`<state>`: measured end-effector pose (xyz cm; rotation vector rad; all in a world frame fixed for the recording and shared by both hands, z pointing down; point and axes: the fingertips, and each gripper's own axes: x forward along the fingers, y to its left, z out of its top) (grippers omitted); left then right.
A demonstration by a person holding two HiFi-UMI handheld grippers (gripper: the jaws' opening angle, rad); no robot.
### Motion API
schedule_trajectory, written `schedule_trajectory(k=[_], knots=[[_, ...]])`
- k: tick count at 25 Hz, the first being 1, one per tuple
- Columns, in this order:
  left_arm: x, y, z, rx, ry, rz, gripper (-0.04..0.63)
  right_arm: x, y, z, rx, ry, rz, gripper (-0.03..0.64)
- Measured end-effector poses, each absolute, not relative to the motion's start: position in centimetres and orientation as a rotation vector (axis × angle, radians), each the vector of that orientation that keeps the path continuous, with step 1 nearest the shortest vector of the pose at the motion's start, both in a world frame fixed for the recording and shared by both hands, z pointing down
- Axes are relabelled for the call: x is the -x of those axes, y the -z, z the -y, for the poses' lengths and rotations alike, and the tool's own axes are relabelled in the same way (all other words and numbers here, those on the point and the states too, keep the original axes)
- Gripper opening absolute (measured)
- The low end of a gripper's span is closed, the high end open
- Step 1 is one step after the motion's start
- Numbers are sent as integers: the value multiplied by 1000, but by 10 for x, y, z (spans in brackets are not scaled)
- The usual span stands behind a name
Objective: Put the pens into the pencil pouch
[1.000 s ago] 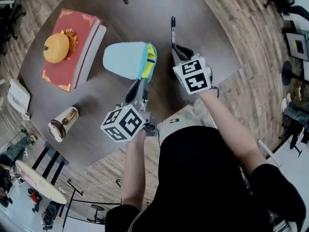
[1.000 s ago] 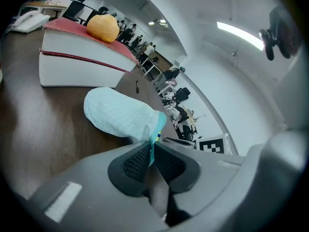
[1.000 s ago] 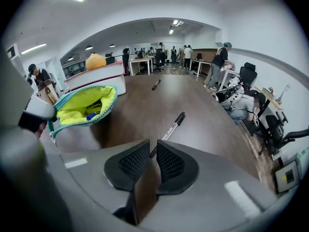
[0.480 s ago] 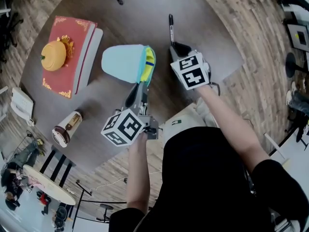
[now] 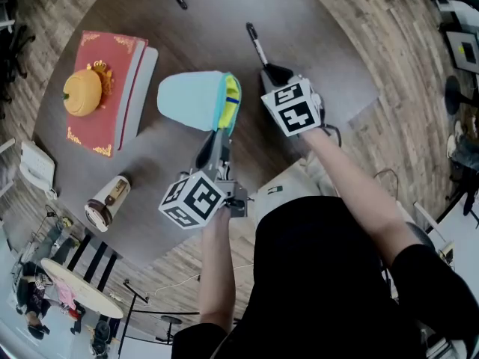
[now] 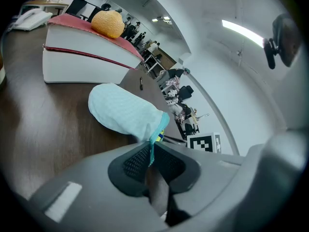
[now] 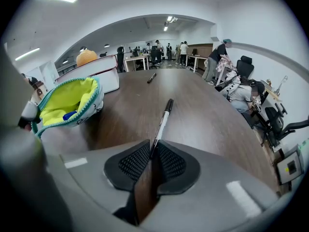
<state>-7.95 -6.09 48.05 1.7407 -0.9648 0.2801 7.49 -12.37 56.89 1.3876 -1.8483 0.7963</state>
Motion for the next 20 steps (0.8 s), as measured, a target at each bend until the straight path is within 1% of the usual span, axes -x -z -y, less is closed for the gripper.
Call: schedule_trajectory(k=[20], knots=[[83, -477, 63, -1734, -242, 973, 23, -78, -570, 124, -1373, -812, 1825, 46]])
